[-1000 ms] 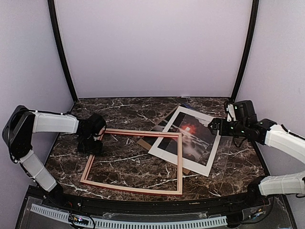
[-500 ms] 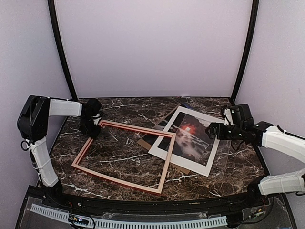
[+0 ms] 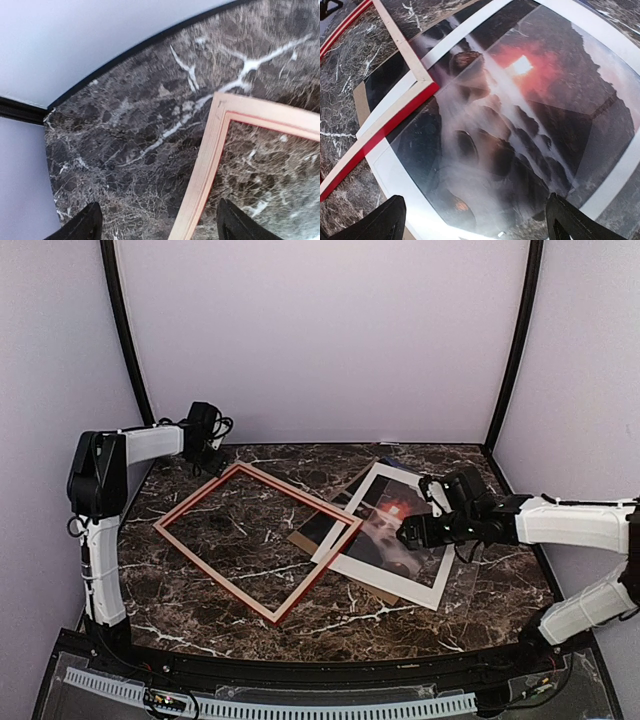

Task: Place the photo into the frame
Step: Move the frame body to the center of the board, then adjust the frame body at the center of the board.

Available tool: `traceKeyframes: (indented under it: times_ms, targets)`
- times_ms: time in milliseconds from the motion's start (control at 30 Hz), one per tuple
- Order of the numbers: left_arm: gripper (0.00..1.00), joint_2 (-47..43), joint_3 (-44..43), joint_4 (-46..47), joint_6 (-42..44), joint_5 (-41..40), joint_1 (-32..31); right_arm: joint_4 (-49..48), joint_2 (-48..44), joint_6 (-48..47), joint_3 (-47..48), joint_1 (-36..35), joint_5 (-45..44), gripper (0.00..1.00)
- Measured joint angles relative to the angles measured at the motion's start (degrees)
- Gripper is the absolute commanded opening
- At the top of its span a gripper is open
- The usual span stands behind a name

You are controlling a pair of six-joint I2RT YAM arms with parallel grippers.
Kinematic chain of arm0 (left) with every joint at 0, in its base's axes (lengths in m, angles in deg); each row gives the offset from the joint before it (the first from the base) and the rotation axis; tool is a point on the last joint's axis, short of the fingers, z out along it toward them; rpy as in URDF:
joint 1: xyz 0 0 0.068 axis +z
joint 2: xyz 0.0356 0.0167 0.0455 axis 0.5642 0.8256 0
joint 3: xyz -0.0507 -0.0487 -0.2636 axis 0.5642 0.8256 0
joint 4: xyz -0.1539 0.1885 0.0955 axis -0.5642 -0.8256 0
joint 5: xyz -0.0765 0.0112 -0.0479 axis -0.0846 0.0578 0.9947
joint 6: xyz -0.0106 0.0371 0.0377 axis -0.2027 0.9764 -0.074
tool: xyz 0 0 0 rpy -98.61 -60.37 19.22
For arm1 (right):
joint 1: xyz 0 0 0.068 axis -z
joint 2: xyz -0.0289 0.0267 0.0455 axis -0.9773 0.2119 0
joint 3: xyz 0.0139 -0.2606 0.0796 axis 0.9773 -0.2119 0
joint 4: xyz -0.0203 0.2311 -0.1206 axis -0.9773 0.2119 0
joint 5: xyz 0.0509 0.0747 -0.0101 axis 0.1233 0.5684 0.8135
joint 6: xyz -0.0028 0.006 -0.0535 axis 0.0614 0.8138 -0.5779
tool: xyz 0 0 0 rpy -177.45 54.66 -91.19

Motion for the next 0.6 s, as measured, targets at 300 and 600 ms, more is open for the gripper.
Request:
traceKeyframes:
  times_ms: [300, 600]
  targets:
    - [0.88, -30.4, 21.7, -3.0, -21.9, 1.6, -4.6, -2.8, 21.4, -4.0, 18.4, -3.5, 4.7, 0.99]
    - [0.93, -52.3, 53.9, -7.2, -43.5, 12.2, -4.2, -2.0, 38.4, -7.7, 32.8, -5.2, 8.7, 0.97]
